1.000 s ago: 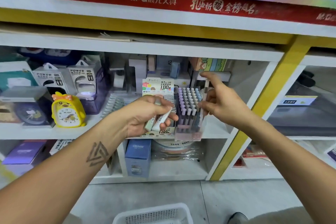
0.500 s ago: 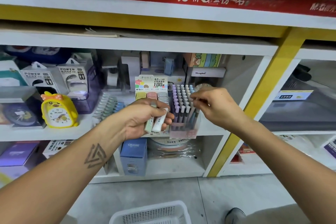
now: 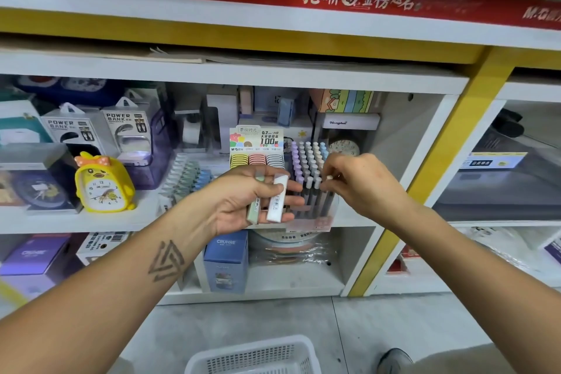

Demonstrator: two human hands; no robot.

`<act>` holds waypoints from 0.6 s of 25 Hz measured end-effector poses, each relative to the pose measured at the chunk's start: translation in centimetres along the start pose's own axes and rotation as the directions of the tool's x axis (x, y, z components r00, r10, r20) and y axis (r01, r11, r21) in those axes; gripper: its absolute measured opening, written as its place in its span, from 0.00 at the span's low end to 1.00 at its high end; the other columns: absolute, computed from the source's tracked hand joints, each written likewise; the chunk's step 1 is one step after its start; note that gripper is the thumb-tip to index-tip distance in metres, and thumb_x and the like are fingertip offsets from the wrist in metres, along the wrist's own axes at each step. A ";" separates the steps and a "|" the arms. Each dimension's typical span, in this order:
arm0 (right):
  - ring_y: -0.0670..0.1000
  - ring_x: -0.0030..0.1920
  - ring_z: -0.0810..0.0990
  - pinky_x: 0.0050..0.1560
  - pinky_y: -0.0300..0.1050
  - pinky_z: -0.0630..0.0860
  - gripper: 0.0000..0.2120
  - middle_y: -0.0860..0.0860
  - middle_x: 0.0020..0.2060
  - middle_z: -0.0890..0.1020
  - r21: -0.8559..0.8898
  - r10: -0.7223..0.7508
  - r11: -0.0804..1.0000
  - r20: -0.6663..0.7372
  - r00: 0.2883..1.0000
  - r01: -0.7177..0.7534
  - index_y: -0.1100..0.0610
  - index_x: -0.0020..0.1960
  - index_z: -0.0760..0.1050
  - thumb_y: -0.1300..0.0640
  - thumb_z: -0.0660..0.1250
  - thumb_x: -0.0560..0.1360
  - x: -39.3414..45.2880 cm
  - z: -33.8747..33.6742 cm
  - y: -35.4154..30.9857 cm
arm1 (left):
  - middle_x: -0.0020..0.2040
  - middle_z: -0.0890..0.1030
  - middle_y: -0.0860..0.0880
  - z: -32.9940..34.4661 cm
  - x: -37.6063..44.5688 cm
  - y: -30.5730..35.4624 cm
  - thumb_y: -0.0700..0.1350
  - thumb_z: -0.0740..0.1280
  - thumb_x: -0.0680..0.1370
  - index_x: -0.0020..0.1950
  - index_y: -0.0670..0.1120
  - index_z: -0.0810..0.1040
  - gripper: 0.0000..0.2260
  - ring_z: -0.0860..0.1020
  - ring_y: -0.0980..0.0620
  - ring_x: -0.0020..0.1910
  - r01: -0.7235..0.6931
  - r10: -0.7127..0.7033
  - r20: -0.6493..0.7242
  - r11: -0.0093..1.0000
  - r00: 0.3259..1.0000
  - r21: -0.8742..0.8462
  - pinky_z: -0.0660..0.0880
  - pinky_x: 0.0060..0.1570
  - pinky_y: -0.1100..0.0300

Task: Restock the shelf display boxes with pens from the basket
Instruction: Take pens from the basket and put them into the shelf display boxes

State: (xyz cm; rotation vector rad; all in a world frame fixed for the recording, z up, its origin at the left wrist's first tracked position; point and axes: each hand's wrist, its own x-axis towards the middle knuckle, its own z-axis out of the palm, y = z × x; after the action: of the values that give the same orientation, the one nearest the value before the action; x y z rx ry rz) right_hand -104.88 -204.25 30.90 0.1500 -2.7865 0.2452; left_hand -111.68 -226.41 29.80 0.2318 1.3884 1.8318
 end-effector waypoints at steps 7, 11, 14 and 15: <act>0.49 0.46 0.80 0.44 0.49 0.78 0.11 0.48 0.46 0.82 0.091 -0.020 0.995 -0.166 0.986 0.035 0.55 0.51 0.85 0.52 0.66 0.80 1.0 0.1 -2.1 | 0.52 0.81 0.28 -0.5 -0.6 0.5 0.27 0.63 0.77 0.63 0.36 0.69 0.15 0.83 0.33 0.52 -0.061 0.061 0.002 0.998 0.998 -0.034 0.82 0.46 0.43; 0.40 0.44 0.83 0.46 0.37 0.79 0.09 0.44 0.43 0.86 0.653 0.170 0.726 0.134 0.976 -0.216 0.53 0.54 0.84 0.50 0.69 0.78 2.9 0.6 -5.6 | 0.53 0.82 0.30 -1.2 -1.3 1.3 0.30 0.66 0.76 0.65 0.33 0.72 0.17 0.83 0.35 0.53 -0.115 0.116 -0.009 0.989 0.993 0.092 0.82 0.45 0.46; 0.44 0.34 0.82 0.34 0.35 0.77 0.04 0.50 0.36 0.86 0.805 0.185 0.487 0.283 0.941 -0.338 0.59 0.48 0.85 0.58 0.73 0.76 4.0 1.3 -7.0 | 0.53 0.81 0.29 -1.9 -1.9 1.7 0.31 0.66 0.77 0.65 0.33 0.71 0.17 0.83 0.34 0.52 -0.122 0.123 -0.002 0.989 0.992 0.086 0.82 0.44 0.46; 0.44 0.31 0.80 0.30 0.35 0.74 0.03 0.51 0.33 0.85 0.834 0.181 0.425 0.303 0.936 -0.352 0.61 0.47 0.84 0.61 0.73 0.76 4.3 1.3 -7.1 | 0.53 0.81 0.30 -2.2 -2.0 2.1 0.32 0.66 0.78 0.66 0.34 0.71 0.17 0.83 0.34 0.52 -0.122 0.122 -0.002 0.989 0.992 0.082 0.82 0.44 0.46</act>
State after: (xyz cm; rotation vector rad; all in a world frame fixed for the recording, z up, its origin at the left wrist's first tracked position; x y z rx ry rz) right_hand -108.37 -211.78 32.25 -0.0539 -2.4883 1.8521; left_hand -112.63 -229.56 31.39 0.3598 1.4849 1.8779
